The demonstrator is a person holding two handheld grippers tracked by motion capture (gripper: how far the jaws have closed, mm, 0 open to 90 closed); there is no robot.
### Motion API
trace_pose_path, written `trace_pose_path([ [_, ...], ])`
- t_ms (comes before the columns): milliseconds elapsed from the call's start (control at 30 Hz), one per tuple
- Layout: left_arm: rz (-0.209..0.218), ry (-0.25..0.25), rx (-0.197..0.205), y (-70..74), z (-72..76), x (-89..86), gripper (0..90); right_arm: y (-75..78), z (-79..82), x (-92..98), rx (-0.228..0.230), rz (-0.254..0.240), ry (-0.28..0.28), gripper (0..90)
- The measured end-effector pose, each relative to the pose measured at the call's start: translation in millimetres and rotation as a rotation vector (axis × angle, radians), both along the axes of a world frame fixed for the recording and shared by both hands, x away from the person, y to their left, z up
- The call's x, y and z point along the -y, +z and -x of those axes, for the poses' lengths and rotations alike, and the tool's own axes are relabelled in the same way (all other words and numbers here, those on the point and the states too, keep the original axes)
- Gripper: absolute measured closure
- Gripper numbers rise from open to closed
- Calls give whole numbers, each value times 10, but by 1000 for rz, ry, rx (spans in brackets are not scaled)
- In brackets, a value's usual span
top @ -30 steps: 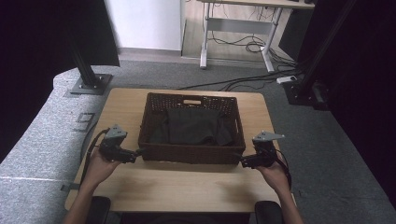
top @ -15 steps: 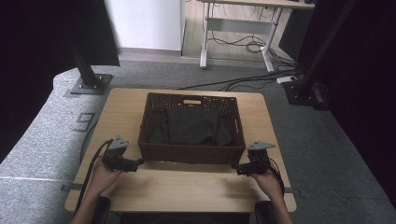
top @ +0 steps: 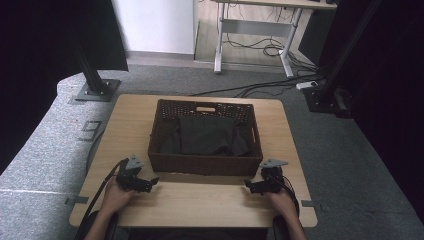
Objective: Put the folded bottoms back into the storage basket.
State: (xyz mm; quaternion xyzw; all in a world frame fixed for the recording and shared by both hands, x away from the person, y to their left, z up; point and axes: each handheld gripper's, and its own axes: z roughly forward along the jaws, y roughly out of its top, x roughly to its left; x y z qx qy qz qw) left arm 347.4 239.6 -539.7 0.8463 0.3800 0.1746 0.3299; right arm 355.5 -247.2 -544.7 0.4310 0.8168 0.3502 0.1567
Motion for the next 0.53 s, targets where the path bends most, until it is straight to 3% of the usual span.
trace_pose_path([
  [67, -38, -7, -3, -55, 6, 32, 0, -70, 0, -15, -5, 18, 2, 0],
  [100, -25, -19, -17, -81, 2, 40, 0, -116, 3, -28, 25, 33, 2, 0],
  [167, -25, -17, -18, -81, 1, 40, 0, -118, -1, -31, 25, 27, 0, 0],
  [267, 9, -8, -69, -90, -36, 18, 0, -123, -2, -31, 29, 25, 0, 0],
  [533, 6, -1, -69, -89, -21, 6, 0, -125, -2, -28, 30, 24, 1, 0],
])
